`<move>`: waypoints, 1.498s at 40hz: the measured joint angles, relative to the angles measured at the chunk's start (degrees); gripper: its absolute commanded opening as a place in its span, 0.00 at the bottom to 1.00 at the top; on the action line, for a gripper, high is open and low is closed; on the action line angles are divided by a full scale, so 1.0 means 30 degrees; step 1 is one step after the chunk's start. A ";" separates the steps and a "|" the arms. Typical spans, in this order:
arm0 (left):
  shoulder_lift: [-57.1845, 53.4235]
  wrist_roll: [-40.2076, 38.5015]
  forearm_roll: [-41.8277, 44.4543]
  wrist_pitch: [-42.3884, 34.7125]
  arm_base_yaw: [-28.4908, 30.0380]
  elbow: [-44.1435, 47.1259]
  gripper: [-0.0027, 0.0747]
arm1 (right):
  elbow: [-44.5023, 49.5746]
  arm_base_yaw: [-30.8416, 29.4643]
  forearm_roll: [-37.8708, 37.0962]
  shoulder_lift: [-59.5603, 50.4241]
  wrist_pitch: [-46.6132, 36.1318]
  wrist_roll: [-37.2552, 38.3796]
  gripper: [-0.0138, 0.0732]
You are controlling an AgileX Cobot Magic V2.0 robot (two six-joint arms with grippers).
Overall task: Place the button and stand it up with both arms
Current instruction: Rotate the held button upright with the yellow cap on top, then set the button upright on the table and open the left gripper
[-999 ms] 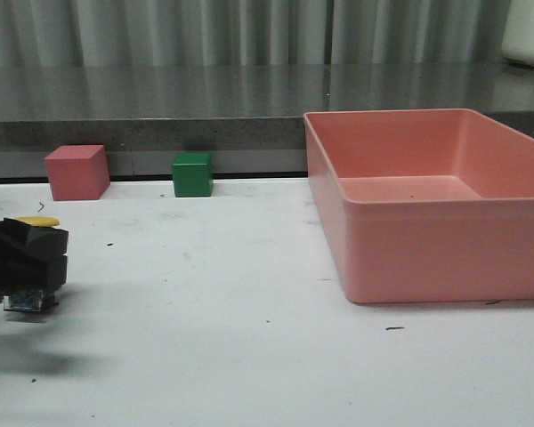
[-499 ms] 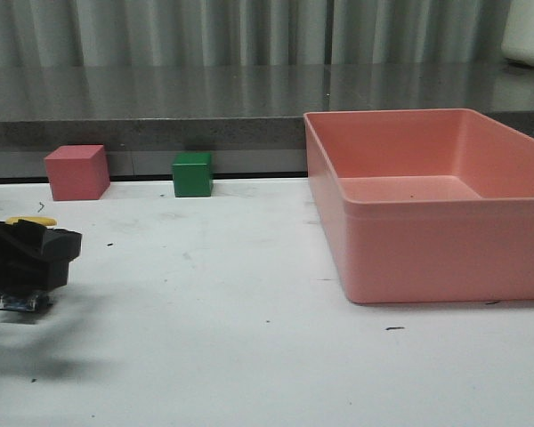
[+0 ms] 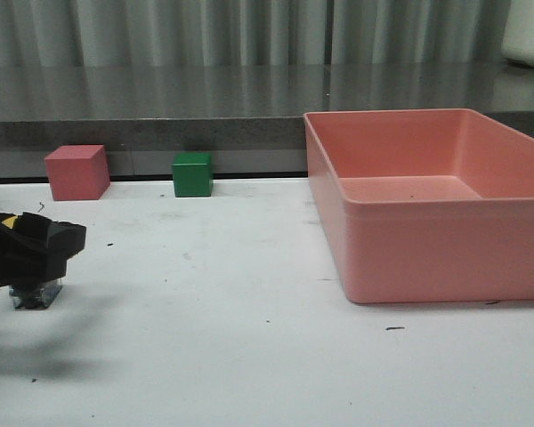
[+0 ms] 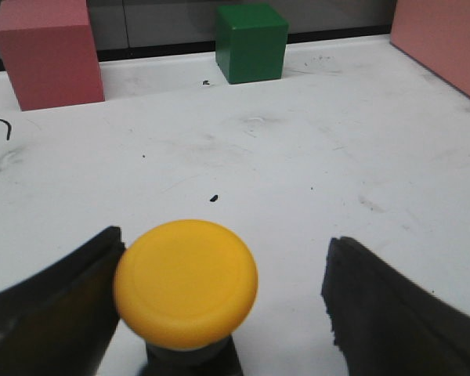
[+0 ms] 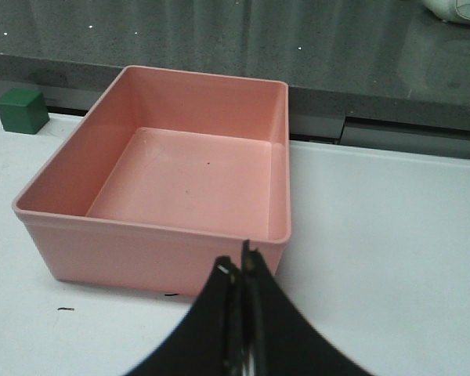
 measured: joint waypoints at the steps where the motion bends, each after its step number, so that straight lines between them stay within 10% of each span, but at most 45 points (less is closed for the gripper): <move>1: 0.0001 0.0000 0.0000 0.0000 0.0000 0.0000 0.69 | 0.0000 0.0000 0.0000 0.0000 0.0000 0.0000 0.08; 32: -0.5707 0.1286 -0.1070 0.0419 0.0000 -0.0066 0.69 | 0.0000 0.0000 0.0000 0.0000 0.0000 0.0000 0.08; 46: -1.5901 0.1286 -0.1157 1.1748 0.0000 -0.1618 0.61 | 0.0000 0.0000 0.0000 0.0000 0.0000 0.0000 0.08; 60: -2.5127 0.1286 -0.1157 2.2682 0.0000 -0.1905 0.28 | 0.0000 0.0000 0.0000 0.0000 0.0000 0.0000 0.08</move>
